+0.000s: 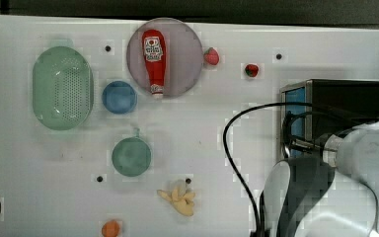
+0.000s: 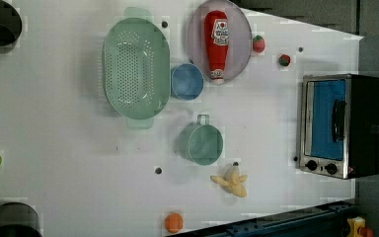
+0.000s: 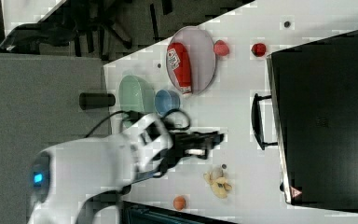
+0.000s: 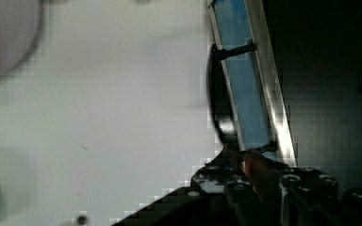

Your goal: Flap open oven.

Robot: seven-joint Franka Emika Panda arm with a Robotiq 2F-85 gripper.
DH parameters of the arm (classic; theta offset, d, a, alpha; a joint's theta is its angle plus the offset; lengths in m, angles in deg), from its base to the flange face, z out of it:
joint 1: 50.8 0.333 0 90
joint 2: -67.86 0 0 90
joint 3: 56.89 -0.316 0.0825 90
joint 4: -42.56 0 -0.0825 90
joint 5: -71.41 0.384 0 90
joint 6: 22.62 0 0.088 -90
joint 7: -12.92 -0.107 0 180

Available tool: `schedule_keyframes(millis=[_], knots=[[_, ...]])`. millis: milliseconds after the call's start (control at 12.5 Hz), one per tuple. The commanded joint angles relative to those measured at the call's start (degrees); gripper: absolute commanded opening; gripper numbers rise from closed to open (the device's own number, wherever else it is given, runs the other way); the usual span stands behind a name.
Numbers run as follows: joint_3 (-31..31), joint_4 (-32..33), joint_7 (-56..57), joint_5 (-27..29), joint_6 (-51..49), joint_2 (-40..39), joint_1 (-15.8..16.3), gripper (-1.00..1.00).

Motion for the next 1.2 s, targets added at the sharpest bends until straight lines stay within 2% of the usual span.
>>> schedule_keyframes(millis=[80, 400, 720, 1200], knots=[[1.68, 1.02, 9.68, -0.05, 5.89, -4.04, 0.06, -0.65], [2.34, 3.40, 9.69, -0.05, 13.53, -9.86, -0.05, -0.65], [2.34, 6.47, 9.71, -0.03, 21.38, -12.36, -0.09, -0.65], [1.70, 7.79, 9.19, -0.42, 22.25, -14.23, 1.02, -0.65]])
